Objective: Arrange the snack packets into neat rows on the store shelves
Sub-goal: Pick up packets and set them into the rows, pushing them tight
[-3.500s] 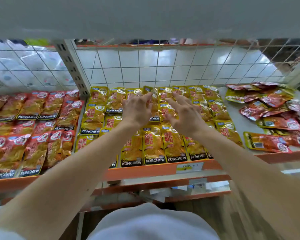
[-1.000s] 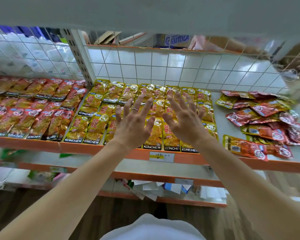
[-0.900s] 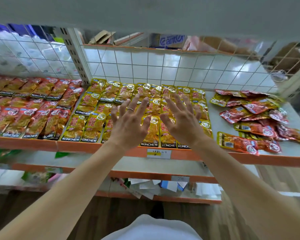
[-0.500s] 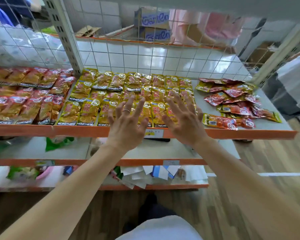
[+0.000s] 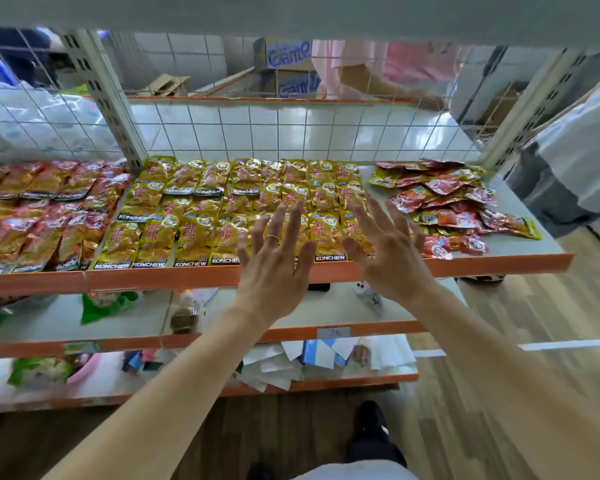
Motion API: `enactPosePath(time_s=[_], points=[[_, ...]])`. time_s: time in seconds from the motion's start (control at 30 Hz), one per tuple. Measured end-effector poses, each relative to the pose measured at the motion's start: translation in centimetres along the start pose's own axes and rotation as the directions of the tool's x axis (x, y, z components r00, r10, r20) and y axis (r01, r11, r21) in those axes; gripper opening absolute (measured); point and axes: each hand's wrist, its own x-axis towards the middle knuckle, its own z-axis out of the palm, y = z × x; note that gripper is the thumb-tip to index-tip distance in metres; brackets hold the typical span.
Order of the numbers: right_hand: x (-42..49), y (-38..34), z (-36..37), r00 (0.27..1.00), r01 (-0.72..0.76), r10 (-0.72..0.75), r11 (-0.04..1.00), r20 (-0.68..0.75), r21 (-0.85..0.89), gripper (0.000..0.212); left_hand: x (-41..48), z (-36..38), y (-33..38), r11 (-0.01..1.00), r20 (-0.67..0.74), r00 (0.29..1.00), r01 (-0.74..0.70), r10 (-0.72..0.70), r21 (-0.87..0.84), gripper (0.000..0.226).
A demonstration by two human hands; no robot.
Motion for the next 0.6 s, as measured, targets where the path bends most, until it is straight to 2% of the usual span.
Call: enactPosePath(time_s=[0.37,0.6], points=[[1.8,13.4,-3.6,0.998,0.014,-0.016,1.000,0.062,0.018,0.067,6.2,8.3,10.1,1.000,0.037,0.999,0.017,-0.017,-0.008,0.068],[3.2,23.7,-4.1,0.995,-0.063,0.063,0.998,0.072,0.007,0.071,9.2,14.7,16.7,0.998,0.114,0.993,-0.007,0.001,0.058,0.073]])
